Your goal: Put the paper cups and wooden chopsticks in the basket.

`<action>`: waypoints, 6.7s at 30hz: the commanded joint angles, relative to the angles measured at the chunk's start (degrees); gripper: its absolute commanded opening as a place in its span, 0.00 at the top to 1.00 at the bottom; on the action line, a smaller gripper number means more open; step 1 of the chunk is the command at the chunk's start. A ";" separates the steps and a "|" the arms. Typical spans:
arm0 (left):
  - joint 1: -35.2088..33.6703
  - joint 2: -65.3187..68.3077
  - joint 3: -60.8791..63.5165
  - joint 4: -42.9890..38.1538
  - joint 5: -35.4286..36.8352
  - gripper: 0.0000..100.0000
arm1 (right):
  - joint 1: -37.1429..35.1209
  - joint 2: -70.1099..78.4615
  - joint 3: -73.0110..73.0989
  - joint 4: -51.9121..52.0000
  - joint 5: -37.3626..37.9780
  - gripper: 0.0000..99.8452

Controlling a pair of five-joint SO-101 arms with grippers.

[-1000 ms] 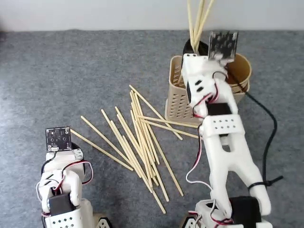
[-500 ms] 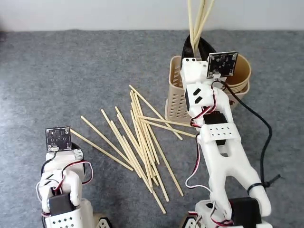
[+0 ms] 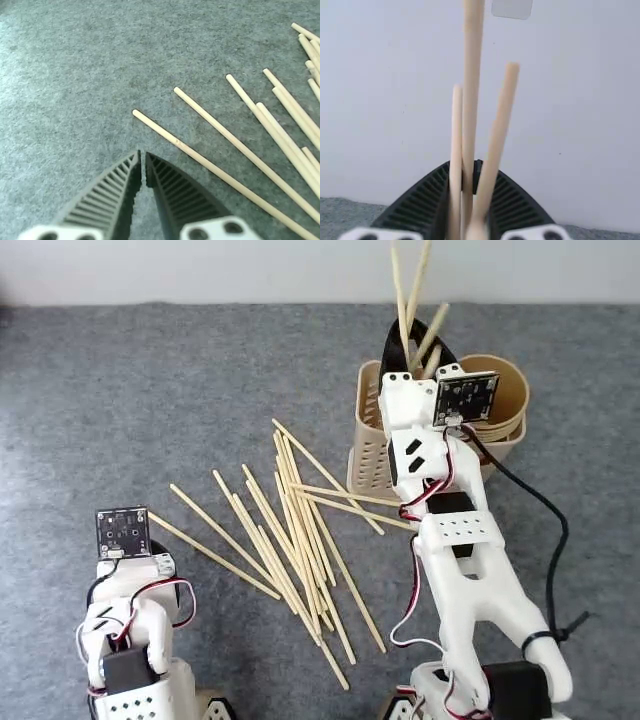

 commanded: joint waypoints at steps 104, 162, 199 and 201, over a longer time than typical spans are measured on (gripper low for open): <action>0.09 -0.70 -0.22 -1.05 -0.70 0.98 | -22.81 22.37 -17.14 73.98 -3.87 0.77; 0.09 -0.70 -0.22 -1.05 -0.70 0.98 | -21.67 -25.89 -28.75 83.56 1.41 0.99; 0.09 -0.70 -0.22 -1.05 -0.70 0.98 | 0.92 -9.54 -37.45 38.02 1.05 0.99; 0.09 -0.70 -0.22 -1.05 -0.70 0.98 | 0.92 -9.10 -38.51 37.93 0.88 0.99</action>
